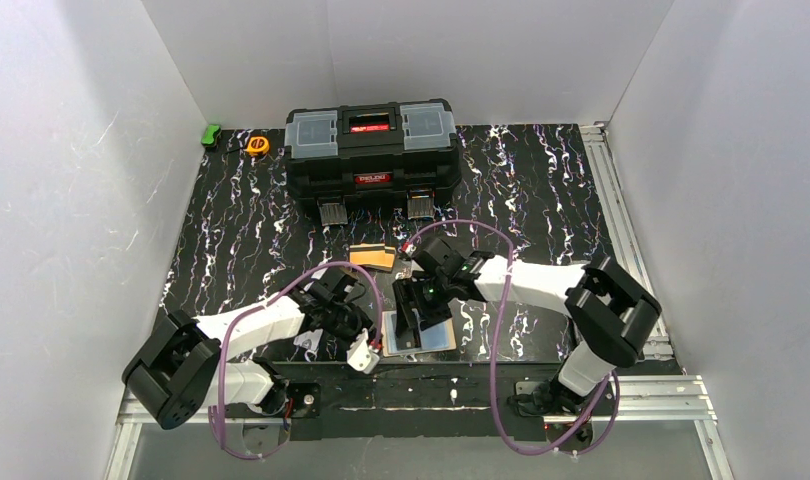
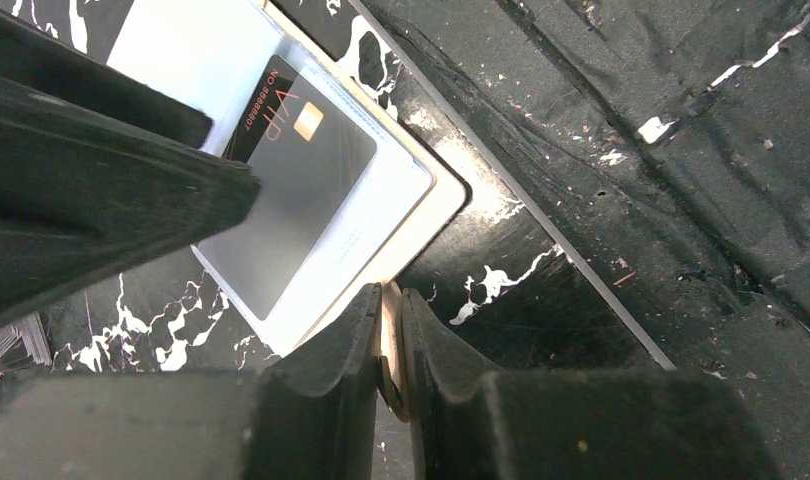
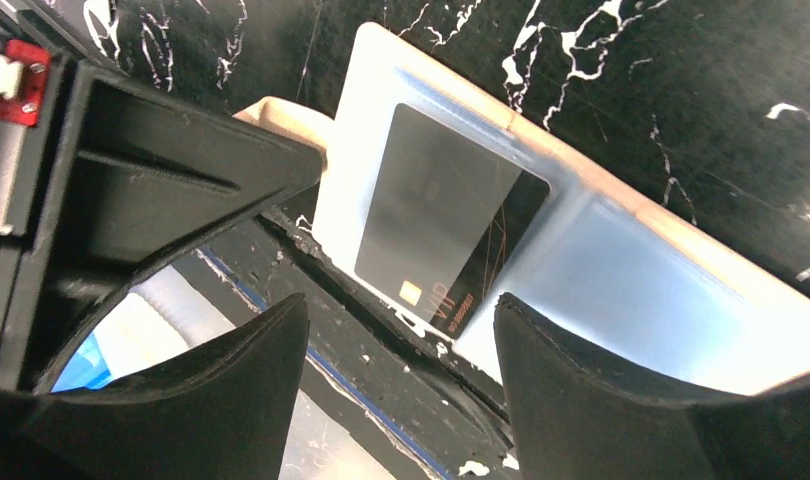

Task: Put the credit cards into the card holder
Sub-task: Insert the credit card into the card holder.

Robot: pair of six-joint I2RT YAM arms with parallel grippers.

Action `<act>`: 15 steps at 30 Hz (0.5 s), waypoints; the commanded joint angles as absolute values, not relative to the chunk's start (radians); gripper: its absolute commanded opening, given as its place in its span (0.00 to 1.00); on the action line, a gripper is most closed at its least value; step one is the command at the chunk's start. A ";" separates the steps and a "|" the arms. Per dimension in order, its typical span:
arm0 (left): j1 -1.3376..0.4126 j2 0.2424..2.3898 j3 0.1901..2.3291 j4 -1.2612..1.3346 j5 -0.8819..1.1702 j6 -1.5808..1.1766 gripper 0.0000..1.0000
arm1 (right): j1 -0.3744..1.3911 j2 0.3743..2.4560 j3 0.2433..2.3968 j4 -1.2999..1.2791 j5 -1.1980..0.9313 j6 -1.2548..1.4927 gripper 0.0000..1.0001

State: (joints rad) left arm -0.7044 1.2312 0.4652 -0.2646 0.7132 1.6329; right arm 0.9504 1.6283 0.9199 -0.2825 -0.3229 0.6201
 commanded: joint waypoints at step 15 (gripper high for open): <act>-0.709 1.201 0.431 -0.264 0.736 1.640 0.12 | 0.930 1.600 0.908 -0.289 -0.374 0.592 0.73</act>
State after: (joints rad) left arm -0.7044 1.2156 0.4480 -0.2569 0.7132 1.6348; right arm 0.9298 1.5700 0.9119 -0.3279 -0.3443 0.5945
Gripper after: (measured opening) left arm 0.120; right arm 0.733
